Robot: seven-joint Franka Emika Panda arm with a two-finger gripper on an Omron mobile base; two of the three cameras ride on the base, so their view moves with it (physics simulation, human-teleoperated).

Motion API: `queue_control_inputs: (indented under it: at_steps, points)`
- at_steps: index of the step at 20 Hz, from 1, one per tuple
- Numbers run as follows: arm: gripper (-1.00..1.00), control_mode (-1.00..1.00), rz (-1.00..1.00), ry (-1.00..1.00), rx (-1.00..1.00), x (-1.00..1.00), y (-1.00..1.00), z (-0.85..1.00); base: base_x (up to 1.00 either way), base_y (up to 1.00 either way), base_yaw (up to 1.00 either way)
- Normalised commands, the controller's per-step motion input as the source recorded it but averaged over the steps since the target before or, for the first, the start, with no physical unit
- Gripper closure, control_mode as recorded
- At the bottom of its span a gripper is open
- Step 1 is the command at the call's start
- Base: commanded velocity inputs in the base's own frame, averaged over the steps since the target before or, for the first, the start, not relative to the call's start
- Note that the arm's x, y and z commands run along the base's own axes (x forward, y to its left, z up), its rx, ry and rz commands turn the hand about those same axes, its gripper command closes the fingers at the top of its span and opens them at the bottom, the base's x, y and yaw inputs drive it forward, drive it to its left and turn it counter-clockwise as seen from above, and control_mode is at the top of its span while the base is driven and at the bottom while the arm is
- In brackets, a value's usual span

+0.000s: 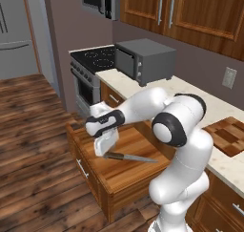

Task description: Pick up the knife from the drawer and place it on the cutting board. Then place the meat from the plate to the cutting board.

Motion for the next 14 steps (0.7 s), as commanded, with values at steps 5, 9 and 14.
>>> queue_control_inputs:
  at_steps: [5,9,14]
  points:
    - [-1.0,-1.0,0.33,0.0,0.11,0.25,-0.6,0.0,0.0,0.0,0.0]
    - [-1.0,-1.0,0.17,0.0,0.04,0.31,-0.28,-0.01,0.0,0.0,0.0]
    - [-1.0,-1.0,0.0,-0.13,0.0,0.06,0.0,-0.12,0.0,0.0,0.0]
